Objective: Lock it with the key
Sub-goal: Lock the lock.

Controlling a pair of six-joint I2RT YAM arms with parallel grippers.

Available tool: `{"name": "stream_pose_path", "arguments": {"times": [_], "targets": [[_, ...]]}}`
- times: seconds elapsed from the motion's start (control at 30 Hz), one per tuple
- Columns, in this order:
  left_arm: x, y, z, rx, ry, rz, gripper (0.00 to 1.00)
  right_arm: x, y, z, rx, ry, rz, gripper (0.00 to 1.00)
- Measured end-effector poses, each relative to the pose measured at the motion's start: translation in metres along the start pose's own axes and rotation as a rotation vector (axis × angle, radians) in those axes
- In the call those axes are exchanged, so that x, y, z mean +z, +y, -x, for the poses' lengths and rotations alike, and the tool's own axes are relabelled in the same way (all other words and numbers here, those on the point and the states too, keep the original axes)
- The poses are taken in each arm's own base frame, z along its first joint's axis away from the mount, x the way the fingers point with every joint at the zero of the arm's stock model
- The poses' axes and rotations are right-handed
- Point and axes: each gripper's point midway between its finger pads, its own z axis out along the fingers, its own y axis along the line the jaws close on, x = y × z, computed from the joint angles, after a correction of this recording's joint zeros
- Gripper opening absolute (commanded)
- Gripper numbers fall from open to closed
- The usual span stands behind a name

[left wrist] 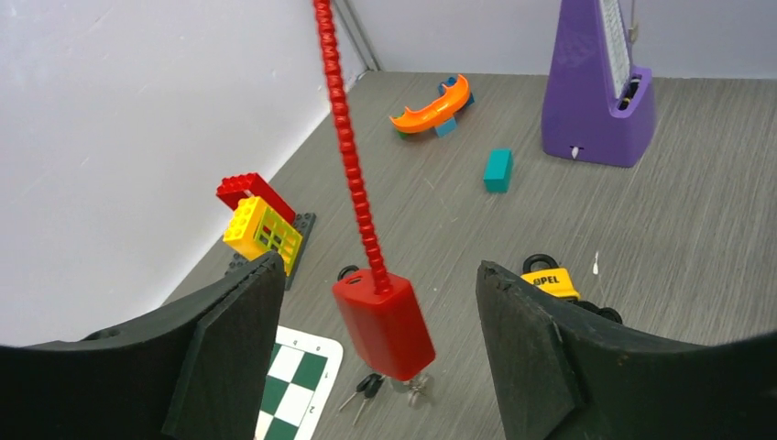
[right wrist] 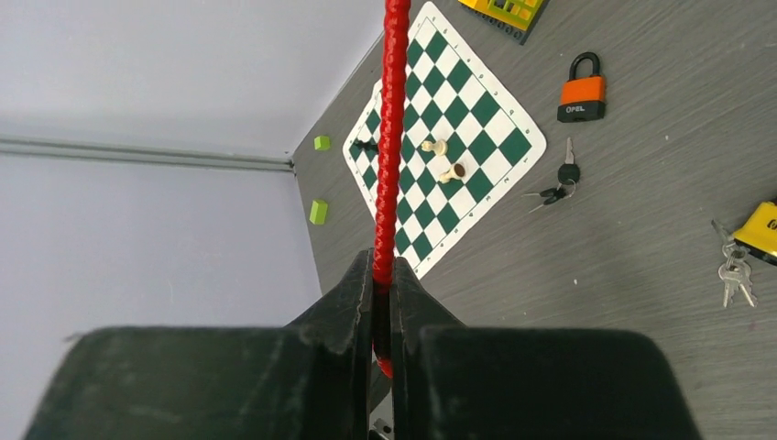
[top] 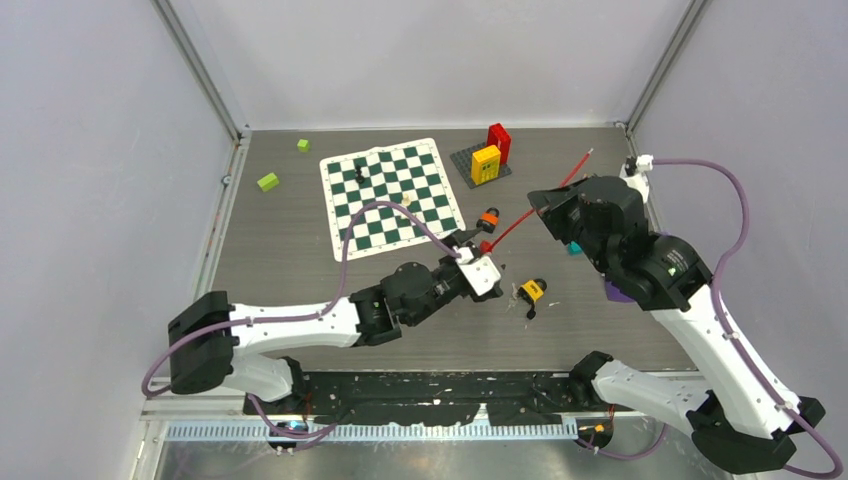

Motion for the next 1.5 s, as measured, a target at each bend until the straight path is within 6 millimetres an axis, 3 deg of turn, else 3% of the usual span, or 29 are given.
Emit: {"name": "stream_pose_path", "arguments": {"times": [0.13, 0.57, 0.6, 0.7, 0.93, 1.0, 1.07, 1.13, 1.2, 1.23, 1.5], "targets": [[0.004, -0.008, 0.000, 0.031, 0.004, -0.005, 0.55, -0.006, -0.003, 0.006, 0.046, -0.020, -0.008, 0.05], [0.011, -0.011, -0.002, 0.121, 0.042, 0.104, 0.33, -0.016, -0.005, 0.013, 0.094, -0.038, 0.005, 0.05], [0.011, -0.010, -0.002, 0.119, 0.042, 0.111, 0.28, -0.016, -0.005, 0.013, 0.095, -0.039, 0.005, 0.05], [0.010, -0.007, -0.003, 0.112, 0.048, 0.128, 0.00, -0.016, -0.005, 0.013, 0.100, -0.040, 0.008, 0.05], [0.009, -0.005, -0.004, 0.087, 0.057, 0.143, 0.00, -0.016, -0.006, 0.014, 0.110, -0.047, 0.007, 0.05], [0.008, -0.006, -0.004, 0.071, 0.057, 0.134, 0.00, -0.016, -0.007, 0.014, 0.110, -0.047, 0.006, 0.12], [0.006, -0.006, -0.002, 0.050, 0.057, 0.124, 0.00, -0.016, -0.007, 0.013, 0.110, -0.047, 0.006, 0.30], [0.004, -0.005, -0.001, 0.026, 0.059, 0.111, 0.00, -0.016, -0.006, 0.014, 0.115, -0.049, 0.017, 0.65], [0.002, -0.002, 0.002, -0.003, 0.055, 0.097, 0.00, -0.016, -0.006, 0.013, 0.114, -0.053, 0.035, 0.92], [0.001, -0.001, 0.003, -0.019, 0.054, 0.091, 0.00, -0.015, -0.007, 0.012, 0.107, -0.055, 0.046, 0.97], [-0.009, 0.037, -0.003, -0.183, 0.122, 0.086, 0.00, -0.018, -0.027, 0.007, -0.001, -0.113, 0.208, 0.95]]}}
